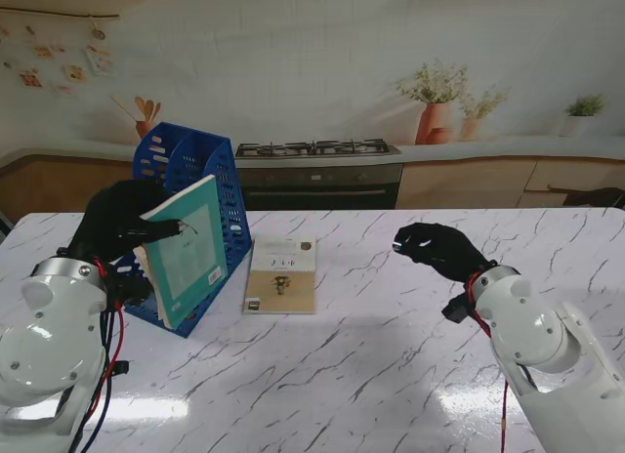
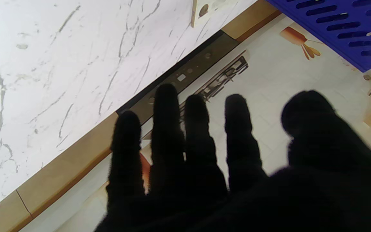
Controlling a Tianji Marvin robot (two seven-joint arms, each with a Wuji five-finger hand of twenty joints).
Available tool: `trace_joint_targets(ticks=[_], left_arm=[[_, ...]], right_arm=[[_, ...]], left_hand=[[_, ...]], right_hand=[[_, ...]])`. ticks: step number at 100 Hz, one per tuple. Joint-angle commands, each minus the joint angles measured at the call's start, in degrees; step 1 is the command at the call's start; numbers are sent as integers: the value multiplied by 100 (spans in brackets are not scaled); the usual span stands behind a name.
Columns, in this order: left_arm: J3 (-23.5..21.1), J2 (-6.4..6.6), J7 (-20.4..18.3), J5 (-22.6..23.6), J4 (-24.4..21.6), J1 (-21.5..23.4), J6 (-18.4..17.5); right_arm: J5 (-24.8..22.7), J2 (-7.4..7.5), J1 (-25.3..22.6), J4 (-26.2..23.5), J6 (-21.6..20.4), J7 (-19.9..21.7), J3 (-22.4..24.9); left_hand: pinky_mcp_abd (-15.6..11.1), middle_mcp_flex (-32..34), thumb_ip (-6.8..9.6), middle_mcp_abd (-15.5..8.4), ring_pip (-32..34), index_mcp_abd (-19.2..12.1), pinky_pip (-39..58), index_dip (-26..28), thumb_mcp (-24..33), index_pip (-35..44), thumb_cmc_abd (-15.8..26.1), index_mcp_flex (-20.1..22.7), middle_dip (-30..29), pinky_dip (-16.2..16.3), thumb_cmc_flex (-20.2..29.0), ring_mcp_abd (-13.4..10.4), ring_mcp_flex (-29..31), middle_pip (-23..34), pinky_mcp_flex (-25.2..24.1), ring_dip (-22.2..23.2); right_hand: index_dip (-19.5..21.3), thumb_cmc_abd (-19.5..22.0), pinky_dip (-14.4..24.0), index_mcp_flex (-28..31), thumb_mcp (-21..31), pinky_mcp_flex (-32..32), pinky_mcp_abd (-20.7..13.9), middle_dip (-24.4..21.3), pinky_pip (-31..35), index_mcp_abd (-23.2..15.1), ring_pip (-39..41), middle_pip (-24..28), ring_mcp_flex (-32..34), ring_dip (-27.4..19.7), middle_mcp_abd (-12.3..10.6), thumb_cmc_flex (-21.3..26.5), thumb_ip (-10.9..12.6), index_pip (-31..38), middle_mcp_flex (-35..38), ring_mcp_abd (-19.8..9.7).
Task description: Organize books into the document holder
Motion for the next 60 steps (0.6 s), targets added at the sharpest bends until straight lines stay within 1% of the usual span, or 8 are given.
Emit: trace_joint_targets(ticks=[1,14,30,39,60], left_arm=[[-94,-47,44,15,-84,76,-40],[-227,-60,86,76,-84,103,40],[-302,-65,127,216,44,-10,155],[-289,-80,205,247,168,-112,182],[-121,-147,582,279,648,-500,84]], right_arm=[[26,-42,-52,-41,21,1,-12],[22,-43,-58,-60,36,0,4],[61,-49,-64,-62,48,-14,7],[61,-47,-69,-67,57,-5,12],[54,-46,-79,-80,89,2,21]], left_hand=[[-839,347,571,-513,-19,-228,825,134,989,304,184,186,110,-37,705,-434,365,-33,136,-195],[-829,352,569,-527,-11,-242,829,133,985,302,187,182,116,-38,703,-440,365,-37,136,-193],[-834,357,571,-519,2,-251,844,134,996,309,177,191,120,-34,697,-449,367,-40,139,-190],[-837,355,566,-534,10,-255,853,135,997,308,177,186,121,-31,688,-451,367,-43,141,-189],[-839,367,553,-543,26,-282,872,136,1021,313,155,196,119,-22,672,-463,367,-45,141,-189]], right_hand=[[116,100,-18,46,-51,-66,1136,-53,-25,35,-82,-44,-14,-22,-3,-33,289,-122,-192,-8],[121,108,-19,50,-98,-60,1142,-55,-19,24,-81,-45,7,-20,-17,-17,294,-124,-182,-21],[125,102,-6,80,-136,-26,1148,-58,1,-5,-73,-48,51,-16,-19,-16,299,-118,-142,-16],[126,98,4,103,-140,-7,1157,-59,17,-11,-67,-50,76,-14,-25,-22,303,-112,-121,-16],[125,73,16,142,-117,14,1170,-59,49,-27,-52,-46,118,-11,-28,-53,304,-99,-69,-2]])
